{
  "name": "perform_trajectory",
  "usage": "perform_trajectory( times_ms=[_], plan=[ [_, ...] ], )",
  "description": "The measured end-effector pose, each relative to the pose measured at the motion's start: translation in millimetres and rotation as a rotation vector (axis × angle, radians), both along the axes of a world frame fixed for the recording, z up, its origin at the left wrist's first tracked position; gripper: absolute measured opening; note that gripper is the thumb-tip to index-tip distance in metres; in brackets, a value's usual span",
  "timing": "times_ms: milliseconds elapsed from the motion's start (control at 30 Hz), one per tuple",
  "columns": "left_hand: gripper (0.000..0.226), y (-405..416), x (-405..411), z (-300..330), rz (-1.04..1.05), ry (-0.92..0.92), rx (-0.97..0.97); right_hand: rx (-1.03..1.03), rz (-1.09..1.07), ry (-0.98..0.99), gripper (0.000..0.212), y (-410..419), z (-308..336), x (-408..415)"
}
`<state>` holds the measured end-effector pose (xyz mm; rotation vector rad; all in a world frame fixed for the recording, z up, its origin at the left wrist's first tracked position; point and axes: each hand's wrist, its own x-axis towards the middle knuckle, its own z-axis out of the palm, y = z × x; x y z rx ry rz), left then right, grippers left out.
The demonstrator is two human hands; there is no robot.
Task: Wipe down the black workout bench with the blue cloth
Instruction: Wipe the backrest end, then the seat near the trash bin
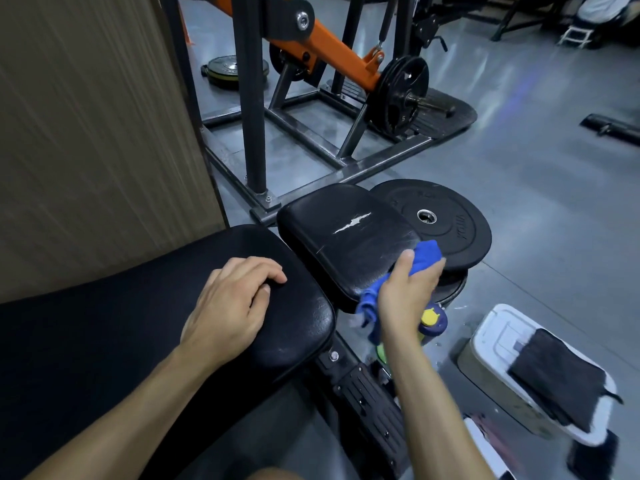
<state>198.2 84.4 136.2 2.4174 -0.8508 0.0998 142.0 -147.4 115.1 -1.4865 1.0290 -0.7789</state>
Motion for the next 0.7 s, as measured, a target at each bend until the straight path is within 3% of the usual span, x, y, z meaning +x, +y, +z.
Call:
perform_trajectory(
  times_ms=[67,200,400,500,700],
  plan=[
    [0.029,-0.7,0.8,-1.1,0.002,-0.007,0.000,-0.093,0.055,0.089,0.059,-41.5,6.6,12.7],
    [0.028,-2.4,0.1,0.1,0.010,-0.013,0.012,-0.258,0.399,0.374,0.037,-93.6,34.2,35.4],
    [0.028,-3.5,-1.2,-0.8,0.056,-0.017,0.028,-0.333,0.601,0.443,0.030,-103.9,40.5,40.9],
    [0.031,-5.2,1.6,-0.7,0.047,-0.032,0.045,-0.403,0.638,0.575,0.037,-111.9,49.0,68.5],
    [0.033,-4.9,4.6,0.9,0.023,-0.041,0.055,-0.766,0.685,0.815,0.050,-68.5,50.8,173.1]
  ],
)
